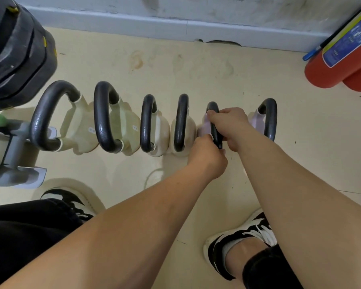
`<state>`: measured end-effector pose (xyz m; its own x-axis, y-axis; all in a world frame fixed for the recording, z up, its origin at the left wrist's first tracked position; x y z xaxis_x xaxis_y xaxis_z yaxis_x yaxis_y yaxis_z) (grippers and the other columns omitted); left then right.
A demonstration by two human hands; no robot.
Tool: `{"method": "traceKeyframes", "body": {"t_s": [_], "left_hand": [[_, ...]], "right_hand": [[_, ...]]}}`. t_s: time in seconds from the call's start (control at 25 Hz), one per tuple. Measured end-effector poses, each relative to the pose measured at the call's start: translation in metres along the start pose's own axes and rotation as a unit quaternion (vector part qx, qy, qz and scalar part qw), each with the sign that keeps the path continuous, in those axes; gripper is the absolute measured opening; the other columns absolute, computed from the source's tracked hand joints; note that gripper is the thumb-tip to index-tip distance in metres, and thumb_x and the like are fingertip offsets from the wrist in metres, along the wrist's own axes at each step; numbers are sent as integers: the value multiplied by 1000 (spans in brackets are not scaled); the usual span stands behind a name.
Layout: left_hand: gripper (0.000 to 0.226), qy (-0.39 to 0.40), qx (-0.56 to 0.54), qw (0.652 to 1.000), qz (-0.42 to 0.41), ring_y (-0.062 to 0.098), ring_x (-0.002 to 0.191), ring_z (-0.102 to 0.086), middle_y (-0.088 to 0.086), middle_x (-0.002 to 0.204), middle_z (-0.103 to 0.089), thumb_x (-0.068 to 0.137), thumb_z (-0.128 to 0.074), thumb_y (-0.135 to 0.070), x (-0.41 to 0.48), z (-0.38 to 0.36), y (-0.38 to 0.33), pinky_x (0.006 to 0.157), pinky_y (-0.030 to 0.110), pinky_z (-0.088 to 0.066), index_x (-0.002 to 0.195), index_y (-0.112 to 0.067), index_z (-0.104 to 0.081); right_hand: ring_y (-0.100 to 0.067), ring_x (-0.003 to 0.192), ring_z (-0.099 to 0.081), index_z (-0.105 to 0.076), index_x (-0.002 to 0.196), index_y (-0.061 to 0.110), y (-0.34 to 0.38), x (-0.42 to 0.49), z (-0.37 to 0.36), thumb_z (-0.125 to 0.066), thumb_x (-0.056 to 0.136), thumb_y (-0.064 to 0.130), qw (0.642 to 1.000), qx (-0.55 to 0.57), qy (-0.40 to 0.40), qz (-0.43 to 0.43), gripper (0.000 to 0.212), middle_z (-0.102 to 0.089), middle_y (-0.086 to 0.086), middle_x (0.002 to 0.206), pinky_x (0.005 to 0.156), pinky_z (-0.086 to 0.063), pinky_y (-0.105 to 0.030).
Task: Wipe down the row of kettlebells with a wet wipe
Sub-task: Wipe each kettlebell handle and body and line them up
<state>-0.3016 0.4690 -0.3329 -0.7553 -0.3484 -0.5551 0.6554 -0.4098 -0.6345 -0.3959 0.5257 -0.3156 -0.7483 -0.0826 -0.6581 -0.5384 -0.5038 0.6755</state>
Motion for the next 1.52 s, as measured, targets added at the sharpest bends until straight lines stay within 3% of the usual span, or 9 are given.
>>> {"method": "traceKeyframes", "body": {"t_s": [0.28,0.4,0.48,0.6,0.68,0.76,1.0,1.36,1.52], "left_hand": [[26,3,-17,1000,-12,26,96,-67,4,101,-67,96,-59,-23,-7,12,-2,80,34,-57,122,-19,-61],[24,-62,-72,995,-20,24,87,-65,0,89,-64,96,-56,-22,-18,27,-9,72,31,-52,118,-16,-62],[15,-106,-92,989,-46,21,79,-61,0,85,-60,96,-51,-21,-25,34,-17,66,30,-47,104,-13,-61],[13,-89,-99,989,-64,19,76,-57,3,91,-62,94,-47,-18,-34,25,-22,61,25,-39,99,-13,-58],[18,-67,-101,991,-59,22,89,-63,8,116,-67,95,-47,-15,-39,13,-21,64,20,-41,108,-14,-59],[28,-43,-108,992,-48,27,111,-64,14,138,-59,96,-46,-12,-41,3,-22,67,11,-42,121,-10,-59],[16,-30,-89,994,-50,15,70,-47,10,91,-57,95,-46,-11,-48,-1,-25,58,21,-40,104,-4,-57],[28,-52,-90,991,-89,4,52,-39,-9,65,-43,95,-49,-10,-87,20,-3,51,17,-35,69,-20,-45],[11,-59,-69,993,-81,5,60,-46,-4,77,-53,100,-55,-15,-95,15,6,54,14,-42,90,-10,-57]], "right_hand": [[-28,81,-68,-67,83,6,-8,-4,7,-67,95,38,999,18,-28,28,35,-69,-13,84,88,-61,-48],[-17,73,-65,-69,83,18,-4,-7,48,-62,93,46,985,0,-148,93,30,-67,2,75,75,-54,-32],[-16,93,-64,-68,106,23,-4,-11,84,-60,91,41,950,-35,-279,132,24,-67,4,102,79,-48,-31],[-22,126,-51,-55,133,20,-38,-10,106,-68,82,47,925,-74,-368,51,59,-52,-2,134,102,-46,-38],[-25,122,-53,-55,132,17,-82,-11,93,-74,74,54,947,-24,-320,-32,72,-51,-5,133,101,-49,-42],[-23,96,-64,-61,107,18,-112,-14,81,-77,72,49,967,50,-248,-32,50,-61,-8,119,74,-54,-34],[-18,59,-48,-58,75,10,-107,-9,95,-67,78,9,982,48,-179,37,9,-53,-2,67,56,-39,-28],[-18,62,-65,-69,70,16,-149,-67,66,-72,85,43,987,-68,-134,52,31,-67,0,66,54,-43,-26],[-17,70,-70,-72,75,20,-166,-95,48,-71,82,46,990,-96,-92,37,27,-70,2,71,52,-44,-25]]}}
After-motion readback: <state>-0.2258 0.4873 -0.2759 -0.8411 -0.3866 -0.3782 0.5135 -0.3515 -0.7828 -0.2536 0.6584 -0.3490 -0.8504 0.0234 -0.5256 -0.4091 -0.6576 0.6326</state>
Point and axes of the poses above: each hand's wrist, its own x-axis towards the middle knuckle, its own z-axis out of the back of the hand, y = z × x, the point moved 5 cm from there along x, towards the middle knuckle
